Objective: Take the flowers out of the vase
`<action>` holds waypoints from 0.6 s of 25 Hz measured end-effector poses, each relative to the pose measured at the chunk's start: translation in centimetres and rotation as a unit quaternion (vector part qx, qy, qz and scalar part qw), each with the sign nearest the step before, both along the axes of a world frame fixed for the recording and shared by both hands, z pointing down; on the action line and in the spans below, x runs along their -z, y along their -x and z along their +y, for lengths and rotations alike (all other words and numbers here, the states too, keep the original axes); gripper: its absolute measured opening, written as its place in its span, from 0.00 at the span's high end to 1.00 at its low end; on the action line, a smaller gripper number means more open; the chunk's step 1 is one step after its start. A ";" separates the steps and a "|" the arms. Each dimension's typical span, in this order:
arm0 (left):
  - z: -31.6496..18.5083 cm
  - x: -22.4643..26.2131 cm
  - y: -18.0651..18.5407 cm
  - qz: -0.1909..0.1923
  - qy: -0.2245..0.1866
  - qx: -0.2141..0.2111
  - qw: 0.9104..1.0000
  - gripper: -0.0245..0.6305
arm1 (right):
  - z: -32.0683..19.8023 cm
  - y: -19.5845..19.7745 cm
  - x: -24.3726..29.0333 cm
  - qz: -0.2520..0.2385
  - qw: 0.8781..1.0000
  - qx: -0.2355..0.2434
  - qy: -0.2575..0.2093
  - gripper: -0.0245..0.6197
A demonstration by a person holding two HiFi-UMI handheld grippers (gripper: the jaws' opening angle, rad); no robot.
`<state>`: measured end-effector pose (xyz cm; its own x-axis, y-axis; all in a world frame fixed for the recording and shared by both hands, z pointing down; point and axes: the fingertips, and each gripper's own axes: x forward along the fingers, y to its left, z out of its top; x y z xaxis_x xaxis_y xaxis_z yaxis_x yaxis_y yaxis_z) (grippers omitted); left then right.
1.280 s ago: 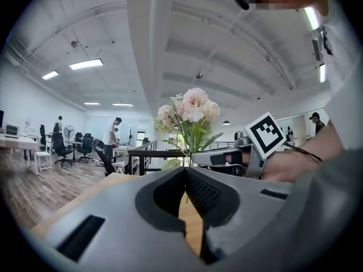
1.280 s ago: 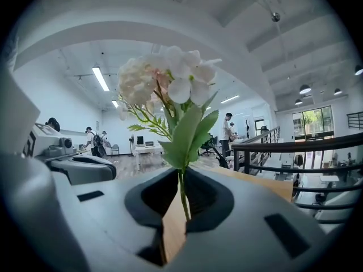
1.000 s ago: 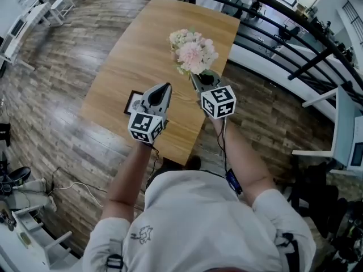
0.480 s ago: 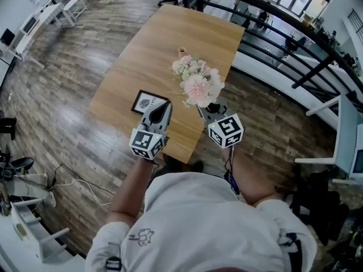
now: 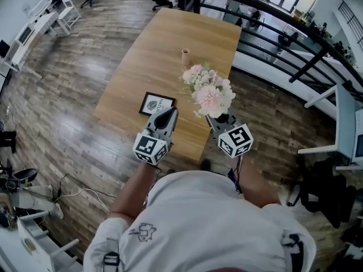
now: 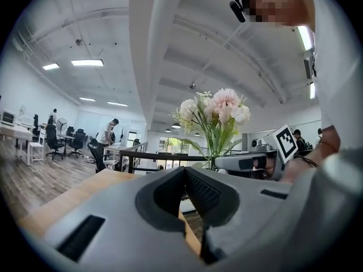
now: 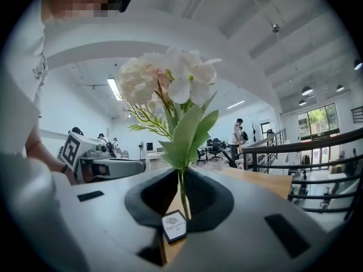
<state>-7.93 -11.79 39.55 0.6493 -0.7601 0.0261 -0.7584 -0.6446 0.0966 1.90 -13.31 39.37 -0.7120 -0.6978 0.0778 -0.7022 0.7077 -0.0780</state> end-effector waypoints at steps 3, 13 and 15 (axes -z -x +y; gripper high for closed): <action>1.0 0.2 1.3 -0.002 -0.004 -0.021 1.000 0.96 | 1.0 0.9 0.1 -0.003 1.000 -0.021 0.001 0.90; 5.7 -0.6 2.7 -0.011 -0.009 -0.072 0.997 0.96 | 7.7 2.2 -1.0 -0.022 0.998 -0.065 0.008 0.90; 6.1 -0.1 2.5 -0.004 -0.011 -0.073 0.997 0.96 | 8.2 2.2 -0.6 -0.020 0.998 -0.062 0.005 0.90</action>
